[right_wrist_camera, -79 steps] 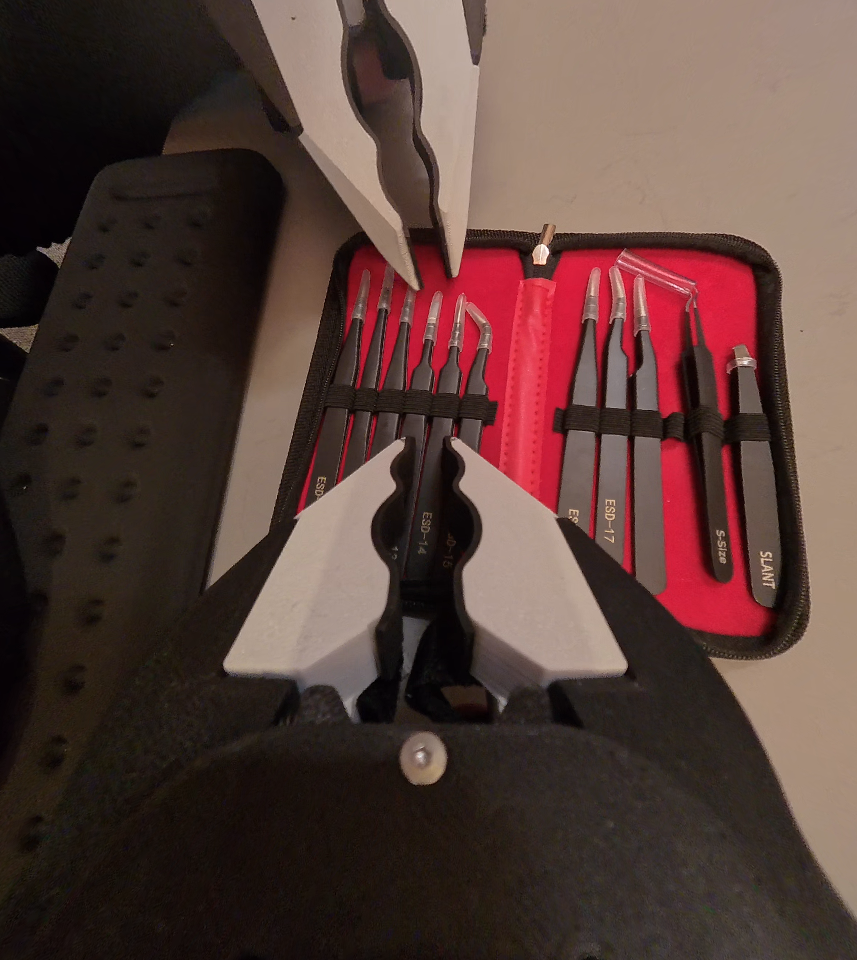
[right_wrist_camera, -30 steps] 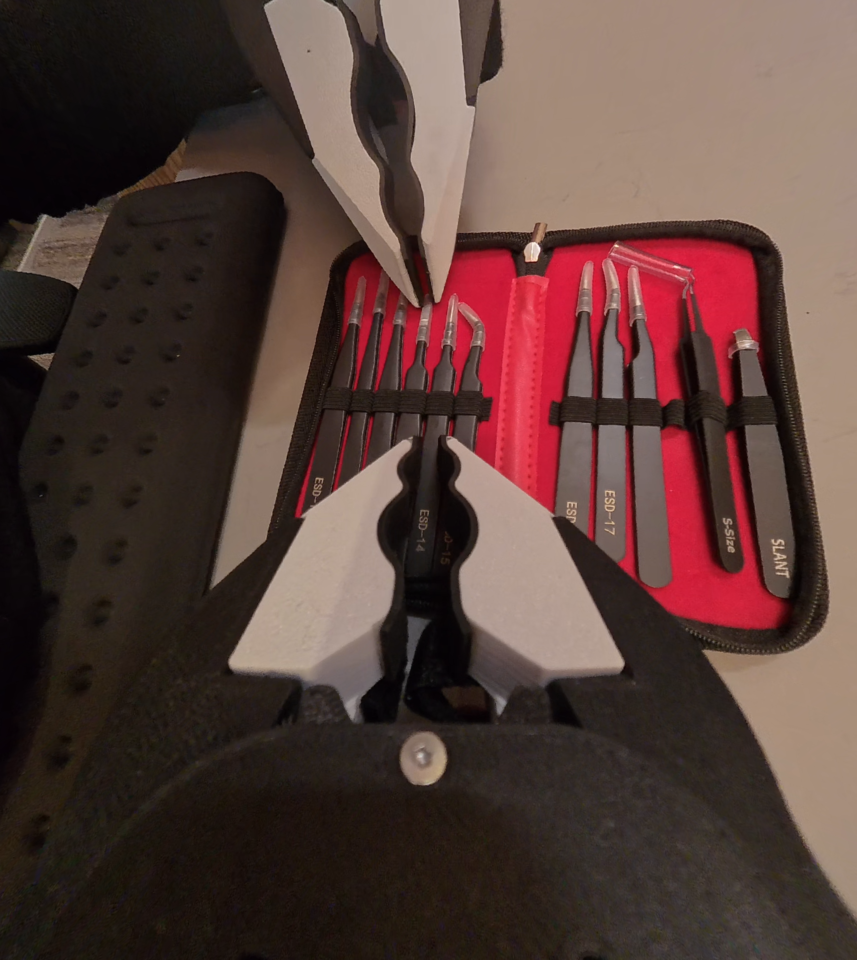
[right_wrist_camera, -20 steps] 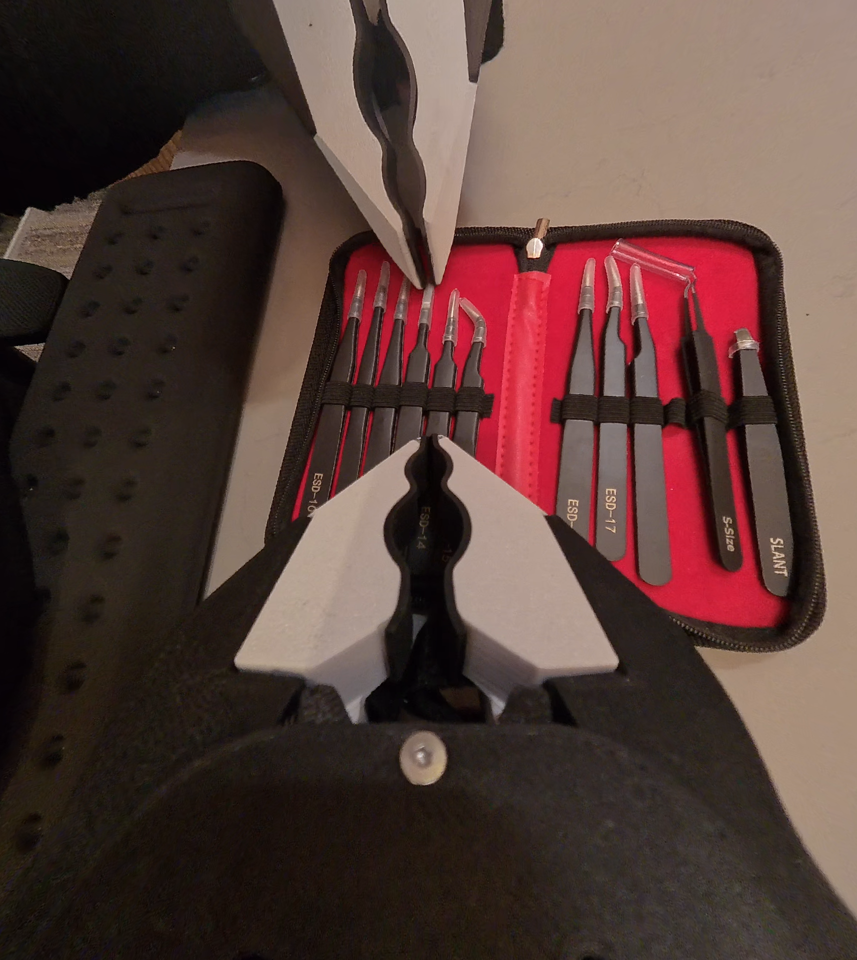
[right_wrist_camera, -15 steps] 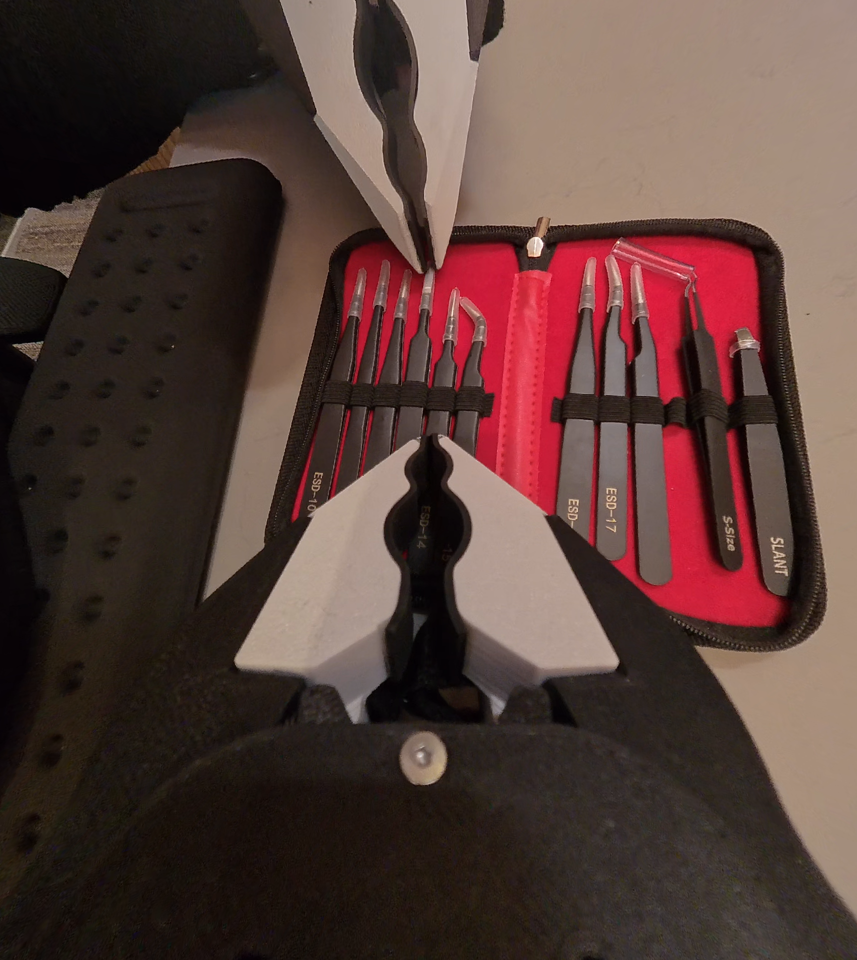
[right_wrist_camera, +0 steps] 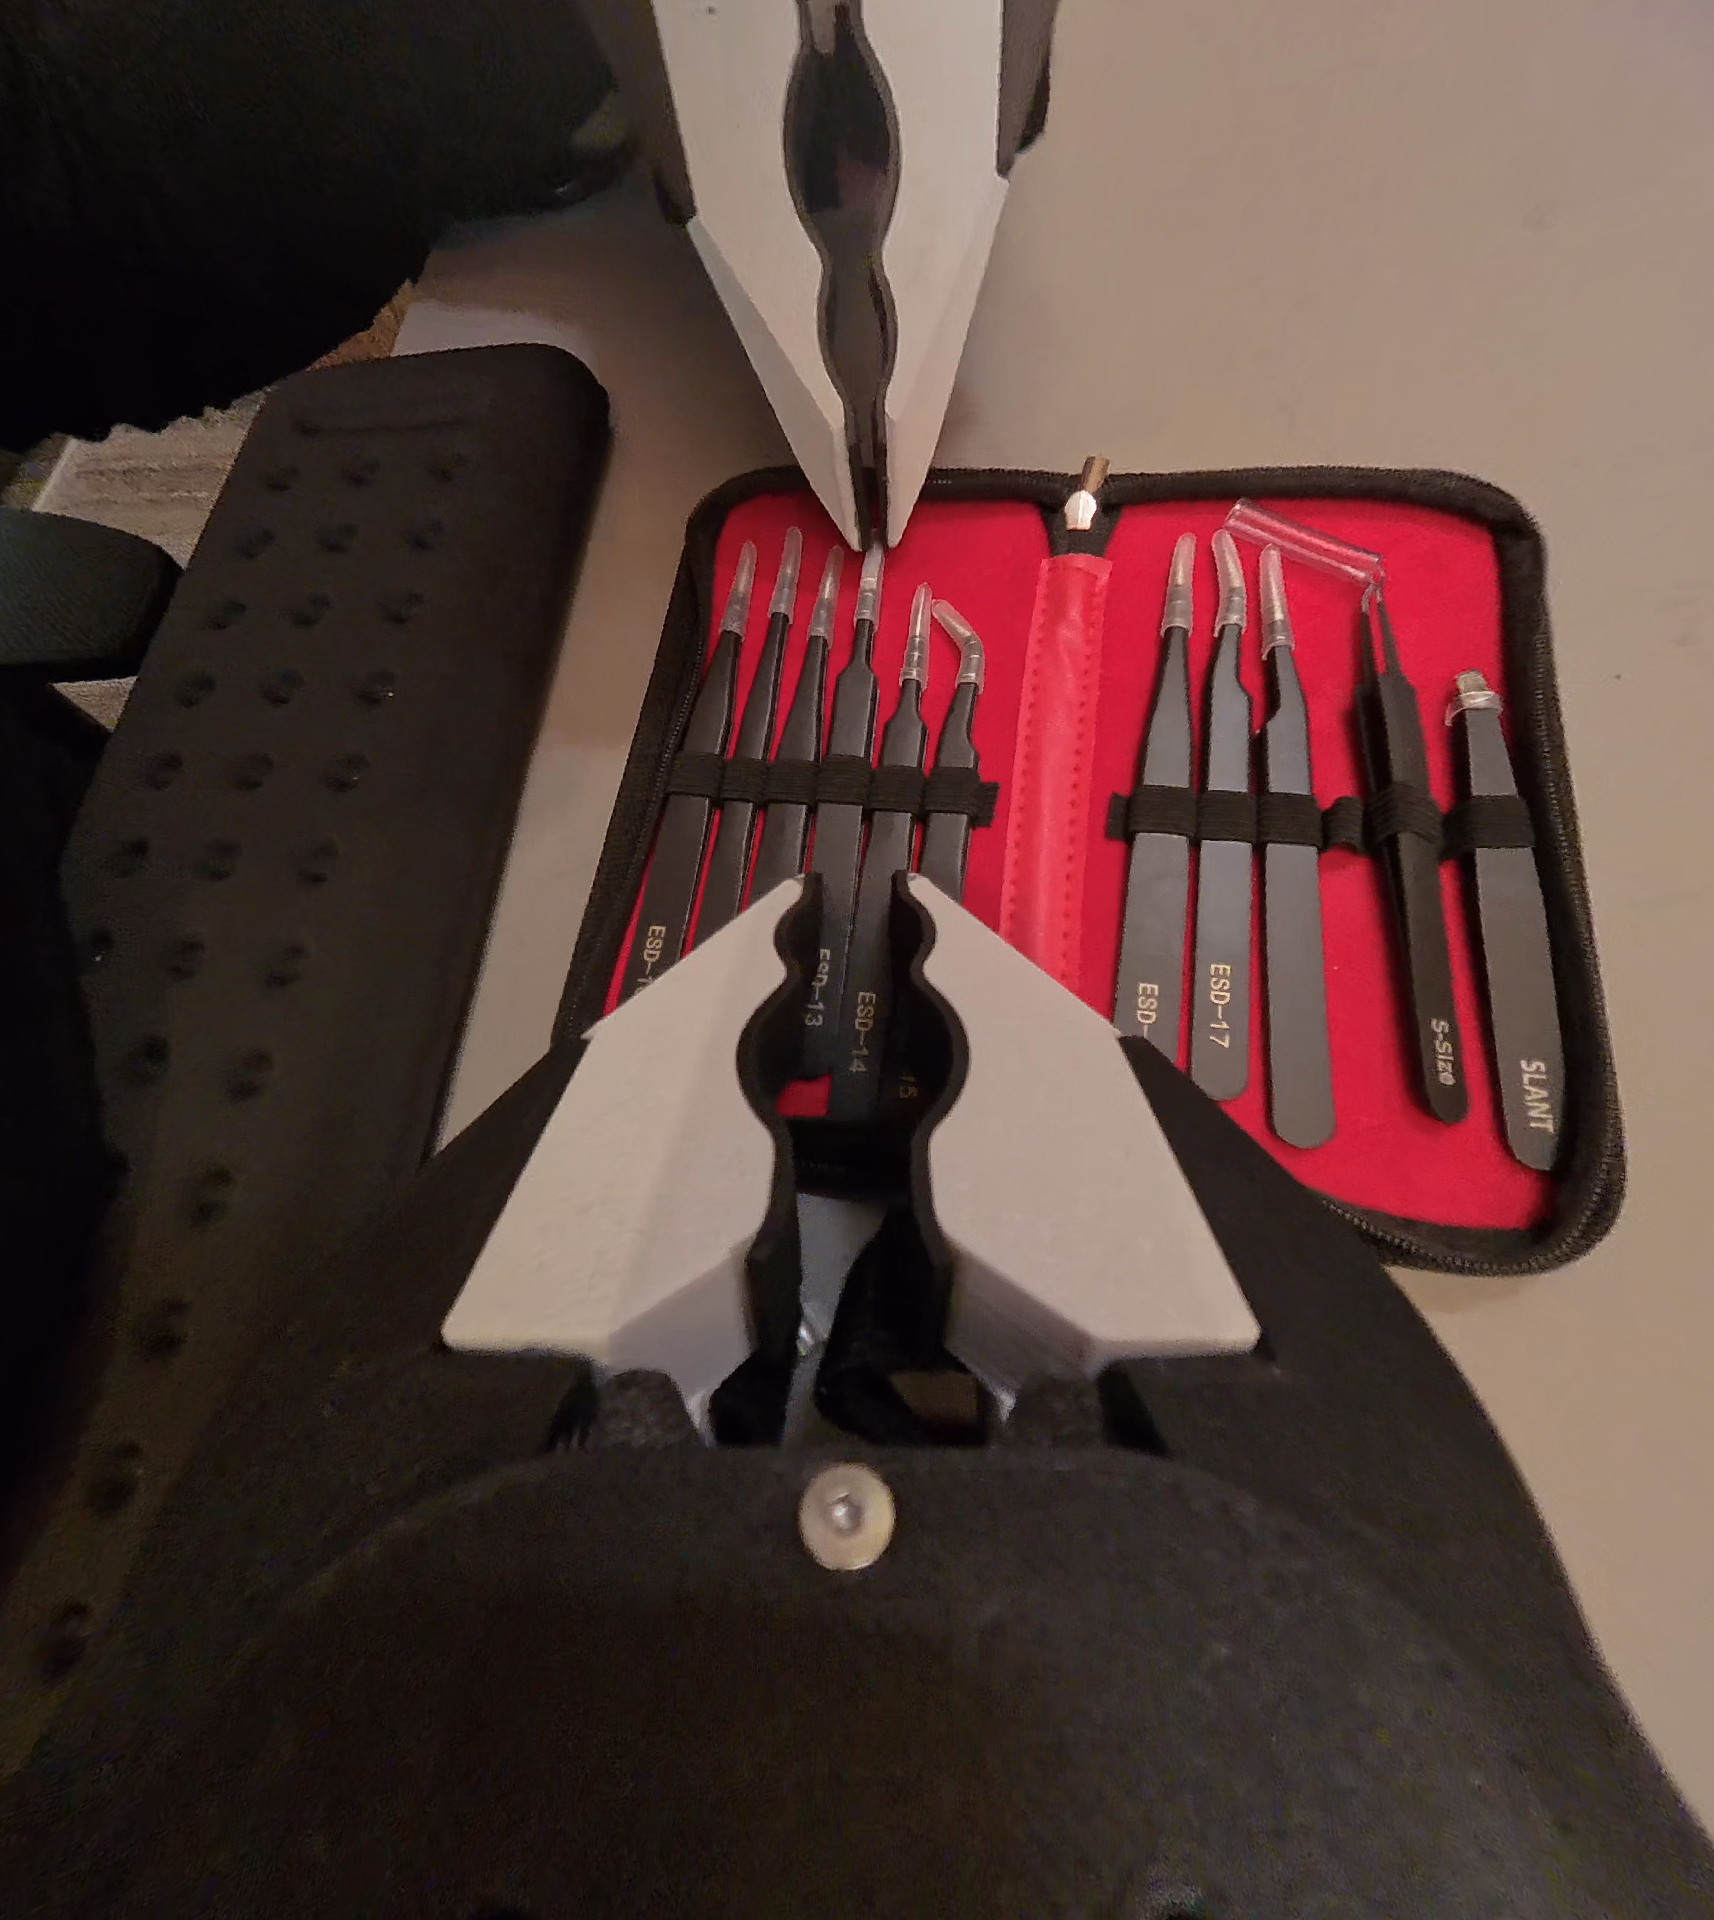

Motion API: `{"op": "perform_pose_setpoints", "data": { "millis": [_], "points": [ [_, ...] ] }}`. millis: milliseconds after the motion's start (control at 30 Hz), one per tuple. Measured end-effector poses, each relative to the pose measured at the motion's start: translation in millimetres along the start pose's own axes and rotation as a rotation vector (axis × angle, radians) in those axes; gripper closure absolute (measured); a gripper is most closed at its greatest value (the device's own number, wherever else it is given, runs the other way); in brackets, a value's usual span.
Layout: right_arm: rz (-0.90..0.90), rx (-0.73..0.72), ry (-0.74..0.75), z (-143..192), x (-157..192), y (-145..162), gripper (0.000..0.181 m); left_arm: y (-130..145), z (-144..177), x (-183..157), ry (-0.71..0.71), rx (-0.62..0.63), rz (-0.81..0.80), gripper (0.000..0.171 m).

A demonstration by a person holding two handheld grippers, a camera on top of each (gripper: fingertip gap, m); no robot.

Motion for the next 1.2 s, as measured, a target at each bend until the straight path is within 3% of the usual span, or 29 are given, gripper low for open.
{"op": "perform_pose_setpoints", "data": {
  "millis": [200, 400, 633, 833, 1200],
  "points": [
    [0.102, 0.0, 0.079, -4.1, -0.6, -1.7, 0.172, 2.0, -0.8, -7.1, 0.143, -0.062, 0.14, 0.171],
    [0.058, 0.025, 0.123, -7.1, -13.2, 0.6, 0.174, -13.7, 8.6, -2.1, 0.102, -0.142, 0.123, 0.163],
    [0.042, 0.024, 0.109, -7.5, -12.6, 0.6, 0.175, -10.6, -8.6, 12.5, -0.007, -0.023, 0.091, 0.161],
    [0.009, 0.031, 0.098, -4.9, -15.9, 2.6, 0.172, -15.2, -16.3, 13.9, -0.037, -0.01, 0.098, 0.169],
    [-0.063, 0.06, 0.023, -4.2, -10.8, 5.3, 0.17, -17.5, -19.7, 7.0, -0.198, 0.019, -0.03, 0.171]
  ]
}}
Point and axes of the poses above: each gripper's, where its closed fingertips meet, z back along the fingers, y out of its underside, x = y × z across the jaws, the point moved 1 cm from there along z, back along the fingers, and after that the axes turned 11 degrees about y, right-handed, at the moved point
